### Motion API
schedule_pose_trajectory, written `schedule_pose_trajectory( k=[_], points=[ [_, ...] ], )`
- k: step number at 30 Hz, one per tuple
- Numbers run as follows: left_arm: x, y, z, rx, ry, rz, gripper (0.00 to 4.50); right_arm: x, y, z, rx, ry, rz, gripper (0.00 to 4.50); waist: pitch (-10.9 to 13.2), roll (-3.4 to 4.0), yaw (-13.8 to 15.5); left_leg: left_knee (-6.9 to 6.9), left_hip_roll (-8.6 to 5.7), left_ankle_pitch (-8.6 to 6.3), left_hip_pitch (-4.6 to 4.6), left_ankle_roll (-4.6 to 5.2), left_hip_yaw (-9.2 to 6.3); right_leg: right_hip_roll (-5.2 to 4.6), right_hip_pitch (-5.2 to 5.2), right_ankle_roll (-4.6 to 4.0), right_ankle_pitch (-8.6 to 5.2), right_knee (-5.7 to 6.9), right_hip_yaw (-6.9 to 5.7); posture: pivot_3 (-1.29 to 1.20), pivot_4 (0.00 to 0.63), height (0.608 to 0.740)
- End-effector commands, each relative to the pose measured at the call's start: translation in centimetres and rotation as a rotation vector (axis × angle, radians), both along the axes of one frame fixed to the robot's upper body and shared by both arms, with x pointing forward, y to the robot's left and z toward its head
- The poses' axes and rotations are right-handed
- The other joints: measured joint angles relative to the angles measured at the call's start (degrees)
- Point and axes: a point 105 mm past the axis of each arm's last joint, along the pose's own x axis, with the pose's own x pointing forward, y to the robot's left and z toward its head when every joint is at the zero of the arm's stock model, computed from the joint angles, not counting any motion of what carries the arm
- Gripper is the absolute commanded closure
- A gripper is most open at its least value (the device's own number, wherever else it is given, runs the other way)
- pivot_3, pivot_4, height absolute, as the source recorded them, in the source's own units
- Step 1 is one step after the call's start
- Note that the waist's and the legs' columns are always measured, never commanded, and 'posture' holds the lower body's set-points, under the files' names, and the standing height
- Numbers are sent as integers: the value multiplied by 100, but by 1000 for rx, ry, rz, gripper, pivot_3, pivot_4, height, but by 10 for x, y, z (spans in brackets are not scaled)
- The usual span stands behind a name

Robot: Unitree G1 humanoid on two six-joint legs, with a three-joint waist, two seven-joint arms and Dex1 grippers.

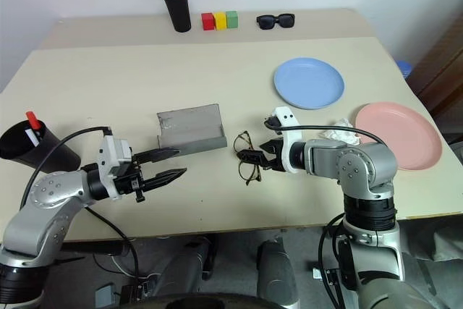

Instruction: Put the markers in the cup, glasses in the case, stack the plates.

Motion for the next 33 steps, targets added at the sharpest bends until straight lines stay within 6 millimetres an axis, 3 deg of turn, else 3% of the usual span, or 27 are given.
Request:
schedule_pose_trajectory(
  k=[1,6,7,15,18,23,26,28,33],
  points=[
    [-2,1,10,-1,-41,-2,2159,3,1,9,11,-29,-5,1772,0,0,0,0,0,0,0,0,0,0,0,0,0,0,0,0,150,740],
    [-3,2,9,0,-41,10,2159,3,2,7,12,-17,-10,4276,0,0,1,0,0,0,0,0,1,0,0,0,0,-1,0,0,150,740],
    [-3,4,8,0,-40,15,2159,3,3,7,12,-16,-10,4446,0,0,0,0,0,0,0,0,1,0,0,0,0,-1,0,0,150,740],
    [-4,18,1,-13,-36,74,2159,4,0,10,-2,-27,-15,4446,0,4,5,-4,4,-1,-1,-1,1,-1,-2,-2,-1,-5,1,0,150,740],
    [0,30,-3,-24,-47,141,2159,6,-7,26,-138,-173,44,4446,5,13,16,-3,2,-2,-3,-2,1,-3,-2,-4,-2,-10,1,0,150,740],
    [1,43,-9,-29,-43,199,2159,5,2,67,-256,-416,242,4446,6,15,-25,-12,6,-3,-4,-2,12,-8,-6,-7,-4,-18,0,0,150,740],
    [1,51,-12,-43,-30,231,2159,11,18,85,-301,-549,349,4446,6,15,-41,-17,14,-4,-4,-3,17,-5,-9,-13,-7,-20,-1,0,150,740],
    [0,57,-12,-67,-25,266,2159,17,39,95,-284,-626,419,4446,6,15,-49,-18,16,-5,-5,-1,19,-5,-10,-14,-6,-25,0,0,150,740],
    [-9,64,-12,-91,-5,319,2159,39,89,95,-299,-725,524,4446,6,15,-49,-22,21,-6,-5,-1,17,1,-13,-19,-3,-31,0,0,150,740]
  ],
)
